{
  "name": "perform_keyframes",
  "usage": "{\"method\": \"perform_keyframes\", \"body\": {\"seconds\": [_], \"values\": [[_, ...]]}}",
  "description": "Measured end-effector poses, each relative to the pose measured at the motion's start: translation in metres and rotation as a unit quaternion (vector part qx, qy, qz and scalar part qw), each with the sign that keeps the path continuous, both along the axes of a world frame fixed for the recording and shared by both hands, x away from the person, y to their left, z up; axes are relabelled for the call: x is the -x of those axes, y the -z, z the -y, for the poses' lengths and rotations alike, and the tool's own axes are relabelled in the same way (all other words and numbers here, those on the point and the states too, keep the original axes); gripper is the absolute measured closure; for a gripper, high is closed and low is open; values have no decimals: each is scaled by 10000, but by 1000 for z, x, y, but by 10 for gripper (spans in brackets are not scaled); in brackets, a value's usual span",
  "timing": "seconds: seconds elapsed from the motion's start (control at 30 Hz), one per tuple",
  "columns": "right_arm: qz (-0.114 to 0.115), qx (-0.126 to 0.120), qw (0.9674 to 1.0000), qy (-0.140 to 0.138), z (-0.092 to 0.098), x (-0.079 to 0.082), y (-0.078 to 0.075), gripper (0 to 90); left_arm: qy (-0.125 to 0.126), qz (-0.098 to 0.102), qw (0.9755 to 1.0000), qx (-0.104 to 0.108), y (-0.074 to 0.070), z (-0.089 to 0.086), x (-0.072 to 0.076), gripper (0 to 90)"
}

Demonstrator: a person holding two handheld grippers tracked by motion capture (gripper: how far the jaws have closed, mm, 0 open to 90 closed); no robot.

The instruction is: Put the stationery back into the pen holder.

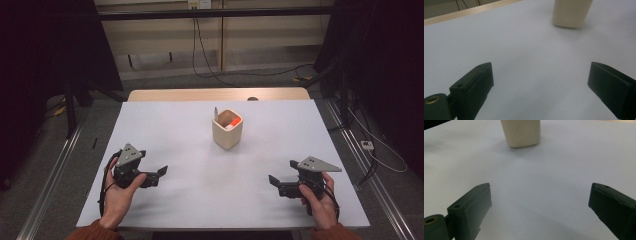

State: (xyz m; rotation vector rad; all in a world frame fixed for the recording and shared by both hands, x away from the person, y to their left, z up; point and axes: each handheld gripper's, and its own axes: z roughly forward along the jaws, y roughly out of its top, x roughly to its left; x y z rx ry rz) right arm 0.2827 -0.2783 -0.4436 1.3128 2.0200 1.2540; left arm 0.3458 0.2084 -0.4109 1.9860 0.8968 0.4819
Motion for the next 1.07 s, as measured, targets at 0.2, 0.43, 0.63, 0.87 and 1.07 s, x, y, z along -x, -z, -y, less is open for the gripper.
{"method": "perform_keyframes", "body": {"seconds": [0.2,0.43,0.63,0.87,1.07], "values": [[-10,6,10000,-3,0,0,0,45,41,-74,10000,30,7,0,10,63],[-13,4,10000,-1,0,0,0,45,8,-128,9999,85,21,-1,19,63],[-17,8,10000,-15,-1,0,0,45,-155,-148,9994,273,28,-7,21,63],[-20,12,10000,-43,-1,1,1,45,-282,-219,9986,380,31,-15,22,65],[-56,22,10000,-27,-1,-1,2,45,-279,-242,9988,334,32,-15,19,65]]}}
